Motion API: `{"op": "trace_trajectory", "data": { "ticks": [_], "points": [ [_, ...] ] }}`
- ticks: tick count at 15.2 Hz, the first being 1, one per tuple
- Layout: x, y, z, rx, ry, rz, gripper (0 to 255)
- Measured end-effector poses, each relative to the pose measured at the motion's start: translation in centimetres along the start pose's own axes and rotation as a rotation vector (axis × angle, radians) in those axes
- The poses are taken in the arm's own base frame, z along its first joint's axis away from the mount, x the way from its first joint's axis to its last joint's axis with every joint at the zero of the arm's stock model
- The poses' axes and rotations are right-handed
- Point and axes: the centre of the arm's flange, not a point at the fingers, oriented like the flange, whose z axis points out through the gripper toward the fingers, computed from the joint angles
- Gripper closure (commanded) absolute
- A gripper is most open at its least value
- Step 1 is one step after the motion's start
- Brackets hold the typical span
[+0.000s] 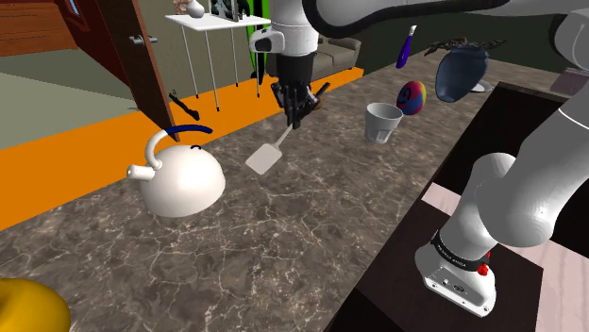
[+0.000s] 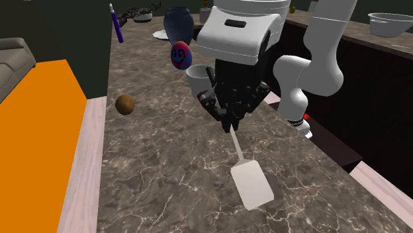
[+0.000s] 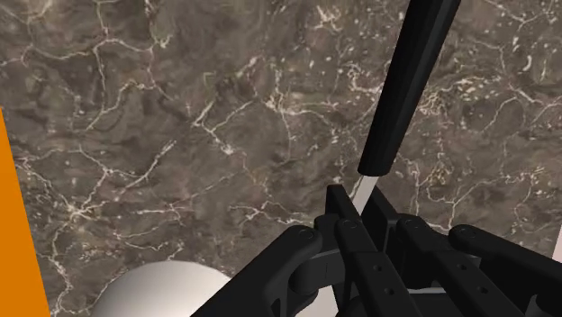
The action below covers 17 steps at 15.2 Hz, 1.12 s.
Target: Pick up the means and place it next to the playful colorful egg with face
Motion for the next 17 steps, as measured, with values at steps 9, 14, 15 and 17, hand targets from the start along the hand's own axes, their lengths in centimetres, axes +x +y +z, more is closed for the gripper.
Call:
{"op": "trace_trajectory", "data": {
  "ticks": [9,14,15,17],
  "points": [
    [-0.3,0.0,-4.9,0.0,0.0,0.0,255],
    [-4.2,-1.2,-5.3,0.0,-0.001,0.001,255],
    [-5.4,-1.9,-5.4,0.001,-0.001,0.001,255],
    [-7.9,-2.8,-4.9,0.001,-0.001,0.001,255]
  ]
}}
